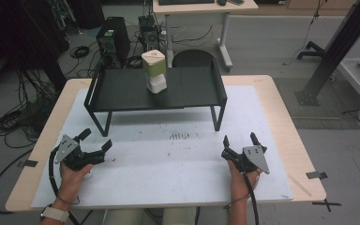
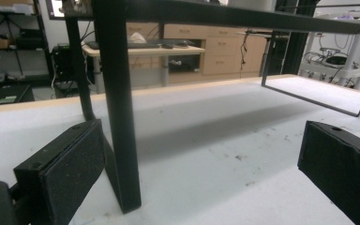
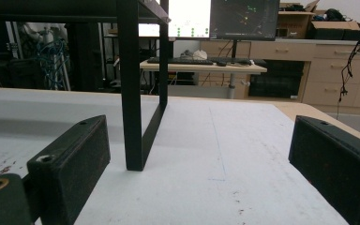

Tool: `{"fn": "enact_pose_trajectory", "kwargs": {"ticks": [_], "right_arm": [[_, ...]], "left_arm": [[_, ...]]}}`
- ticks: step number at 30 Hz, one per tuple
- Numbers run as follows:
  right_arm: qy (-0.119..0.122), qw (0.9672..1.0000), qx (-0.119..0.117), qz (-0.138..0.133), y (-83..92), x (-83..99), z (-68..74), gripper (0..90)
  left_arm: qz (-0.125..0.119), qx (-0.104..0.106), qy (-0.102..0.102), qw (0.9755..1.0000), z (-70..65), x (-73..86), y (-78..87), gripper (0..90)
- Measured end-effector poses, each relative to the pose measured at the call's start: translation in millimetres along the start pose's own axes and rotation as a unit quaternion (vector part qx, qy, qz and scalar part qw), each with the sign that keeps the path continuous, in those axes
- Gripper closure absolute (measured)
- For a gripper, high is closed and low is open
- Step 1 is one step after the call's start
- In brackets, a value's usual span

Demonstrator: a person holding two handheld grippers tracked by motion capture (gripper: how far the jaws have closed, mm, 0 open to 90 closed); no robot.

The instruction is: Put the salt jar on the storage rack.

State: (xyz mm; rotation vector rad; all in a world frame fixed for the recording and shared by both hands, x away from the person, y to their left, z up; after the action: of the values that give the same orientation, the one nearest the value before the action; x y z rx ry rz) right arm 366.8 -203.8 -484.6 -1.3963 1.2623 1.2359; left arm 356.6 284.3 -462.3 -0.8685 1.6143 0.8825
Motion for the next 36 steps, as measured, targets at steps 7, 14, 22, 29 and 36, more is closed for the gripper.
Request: {"fn": "enact_pose_trajectory", "kwargs": {"ticks": [7,14,22,29,36], "right_arm": [[0.002,1.0000,0.000,-0.001,0.4,-0.1,0.5,5.8],[0.005,1.0000,-0.002,-0.001,0.5,-0.2,1.0,5.8],[0.004,1.0000,-0.001,-0.001,0.5,-0.1,0.8,5.7],[0.006,1.0000,-0.001,0.001,0.2,-0.1,1.0,5.7],[0.004,1.0000,0.000,0.000,0.4,-0.1,0.9,5.7]], "left_arm": [[-0.010,-0.005,0.007,0.9999,1.4,3.4,1.7,2.2],[-0.033,-0.009,-0.002,0.9994,-0.2,3.8,5.2,2.1],[-0.048,-0.016,-0.013,0.9986,-1.9,4.0,7.5,2.1],[-0.050,-0.016,-0.015,0.9985,-2.3,4.0,7.7,2.1],[-0.051,-0.016,-0.016,0.9985,-2.4,4.0,8.0,2.2]]}}
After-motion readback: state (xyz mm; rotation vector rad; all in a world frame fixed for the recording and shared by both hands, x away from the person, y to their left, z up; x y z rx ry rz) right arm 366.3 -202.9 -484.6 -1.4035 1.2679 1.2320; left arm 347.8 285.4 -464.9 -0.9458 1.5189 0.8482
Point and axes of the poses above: each handheld gripper's, and its own axes: y roughly backward along the jaws, x roughly out of its underside, z roughly to its left, the point moved 6 cm from there along -y, roughly forward along the jaws, and after that the axes turned 7 degrees about y, right-handed, at the moved point
